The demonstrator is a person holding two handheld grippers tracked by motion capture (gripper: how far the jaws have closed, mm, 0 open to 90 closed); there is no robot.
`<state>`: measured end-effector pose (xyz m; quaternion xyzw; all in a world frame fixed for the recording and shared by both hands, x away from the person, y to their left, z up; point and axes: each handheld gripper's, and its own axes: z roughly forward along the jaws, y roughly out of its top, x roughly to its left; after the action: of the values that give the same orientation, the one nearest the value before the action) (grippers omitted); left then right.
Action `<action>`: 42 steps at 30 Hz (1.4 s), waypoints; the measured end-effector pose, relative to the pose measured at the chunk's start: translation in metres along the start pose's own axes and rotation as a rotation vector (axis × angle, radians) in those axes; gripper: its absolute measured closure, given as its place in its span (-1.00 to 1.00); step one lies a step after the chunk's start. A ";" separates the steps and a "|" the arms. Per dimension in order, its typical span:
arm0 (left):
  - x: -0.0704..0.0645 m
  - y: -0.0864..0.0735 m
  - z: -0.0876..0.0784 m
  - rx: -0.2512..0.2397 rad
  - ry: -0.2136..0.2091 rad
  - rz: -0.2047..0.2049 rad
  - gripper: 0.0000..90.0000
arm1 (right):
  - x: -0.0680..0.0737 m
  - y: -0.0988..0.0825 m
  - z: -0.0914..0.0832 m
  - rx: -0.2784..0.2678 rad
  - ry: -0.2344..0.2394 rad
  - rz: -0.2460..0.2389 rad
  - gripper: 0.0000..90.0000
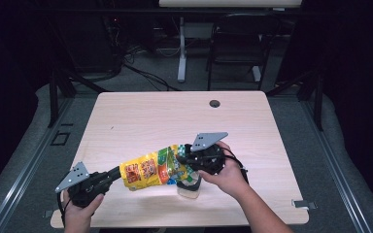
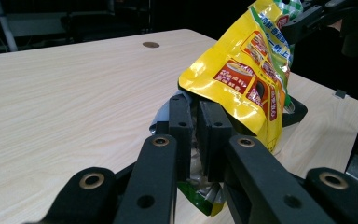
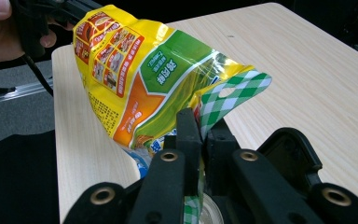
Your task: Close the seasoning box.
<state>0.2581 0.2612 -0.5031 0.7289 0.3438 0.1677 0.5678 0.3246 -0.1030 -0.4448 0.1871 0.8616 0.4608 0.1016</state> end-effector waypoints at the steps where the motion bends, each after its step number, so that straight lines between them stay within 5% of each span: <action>1: 0.000 0.000 0.000 0.001 -0.004 0.002 0.87 | 0.000 0.000 0.000 0.002 -0.002 -0.004 0.94; 10: 0.000 0.001 0.000 -0.013 -0.012 -0.004 0.78 | 0.002 0.000 0.001 -0.003 -0.016 -0.012 0.97; 19: -0.002 0.001 0.002 -0.037 0.038 0.005 0.53 | 0.002 -0.001 0.000 -0.012 -0.011 -0.017 0.97; 21: -0.002 0.001 0.001 -0.033 0.014 0.022 0.53 | 0.002 -0.002 0.000 -0.010 -0.012 -0.019 0.97; 26: -0.003 0.002 0.003 -0.015 -0.049 0.060 0.61 | 0.002 -0.002 0.001 -0.010 -0.007 -0.020 0.96; 42: -0.003 0.004 0.005 0.019 0.004 0.065 0.81 | 0.004 -0.001 0.004 -0.018 -0.011 -0.015 0.96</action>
<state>0.2601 0.2555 -0.5006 0.7446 0.3228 0.1843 0.5544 0.3224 -0.0992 -0.4478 0.1821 0.8583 0.4667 0.1113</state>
